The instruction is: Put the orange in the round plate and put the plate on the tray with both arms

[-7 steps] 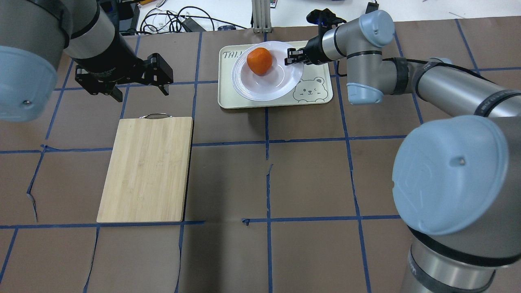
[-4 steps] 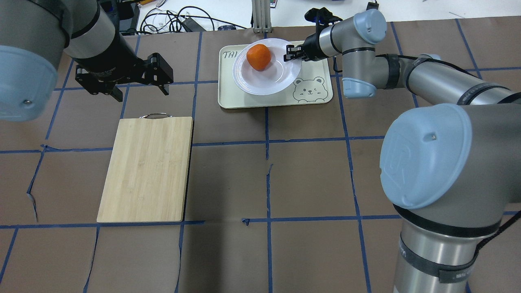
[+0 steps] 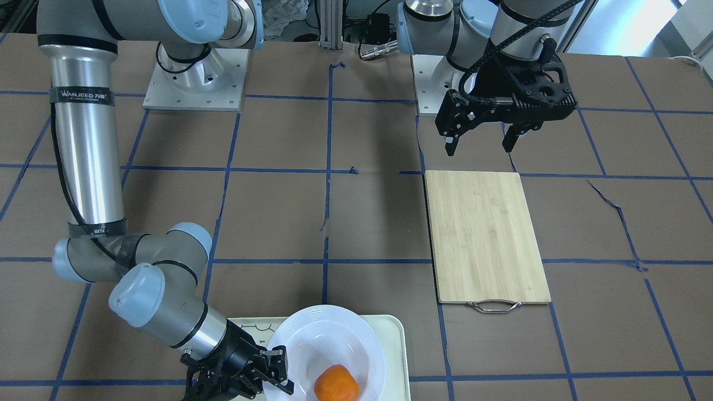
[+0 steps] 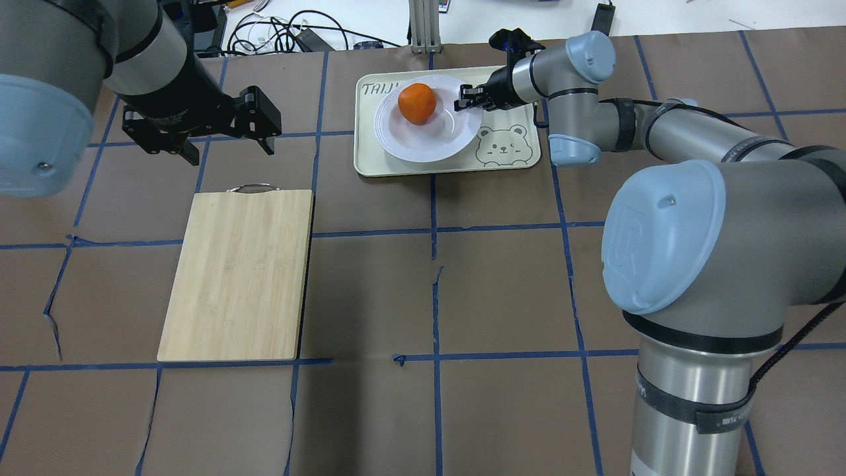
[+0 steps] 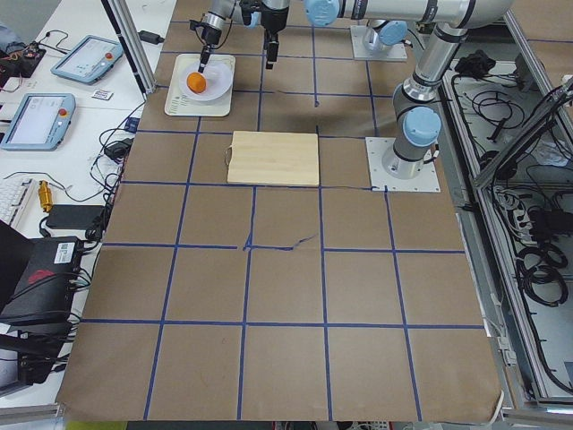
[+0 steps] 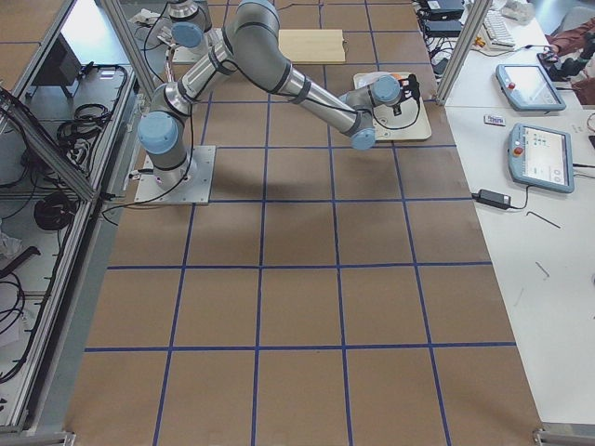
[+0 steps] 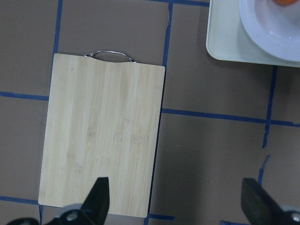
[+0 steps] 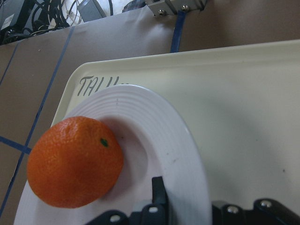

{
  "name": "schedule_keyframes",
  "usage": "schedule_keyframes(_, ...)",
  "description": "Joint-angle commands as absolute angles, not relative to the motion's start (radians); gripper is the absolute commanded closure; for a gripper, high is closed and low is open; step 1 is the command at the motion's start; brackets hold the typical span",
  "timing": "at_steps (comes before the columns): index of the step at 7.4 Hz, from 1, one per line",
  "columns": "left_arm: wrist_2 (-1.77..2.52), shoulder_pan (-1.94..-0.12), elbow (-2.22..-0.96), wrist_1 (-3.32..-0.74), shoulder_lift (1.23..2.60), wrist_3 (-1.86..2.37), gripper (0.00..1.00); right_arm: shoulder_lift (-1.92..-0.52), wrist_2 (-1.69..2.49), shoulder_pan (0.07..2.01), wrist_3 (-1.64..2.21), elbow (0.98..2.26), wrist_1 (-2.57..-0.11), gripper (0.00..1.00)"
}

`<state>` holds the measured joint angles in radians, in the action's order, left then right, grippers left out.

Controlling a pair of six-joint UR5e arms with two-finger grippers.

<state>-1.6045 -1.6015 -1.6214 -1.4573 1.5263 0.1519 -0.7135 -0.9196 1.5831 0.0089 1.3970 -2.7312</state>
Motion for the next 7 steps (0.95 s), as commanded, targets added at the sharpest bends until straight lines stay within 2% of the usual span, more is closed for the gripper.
schedule_keyframes(1,-1.605,-1.601,-1.621,-1.457,1.526,0.152,0.00,-0.710,-0.939,1.583,0.009,1.399,-2.729,0.35)
schedule_keyframes(2,-1.605,-1.601,-1.621,-1.457,1.526,0.152,0.00,-0.716,-0.942,1.582,0.009,1.393,-2.729,0.00)
schedule_keyframes(5,-1.605,-1.601,-1.621,-1.457,1.526,0.152,0.00,-0.779,-1.045,1.575,0.005,1.371,-2.708,0.00)
schedule_keyframes(7,-1.605,-1.601,-1.621,-1.457,1.526,0.152,0.00,-0.924,-1.190,1.566,-0.005,1.379,-2.392,0.00)
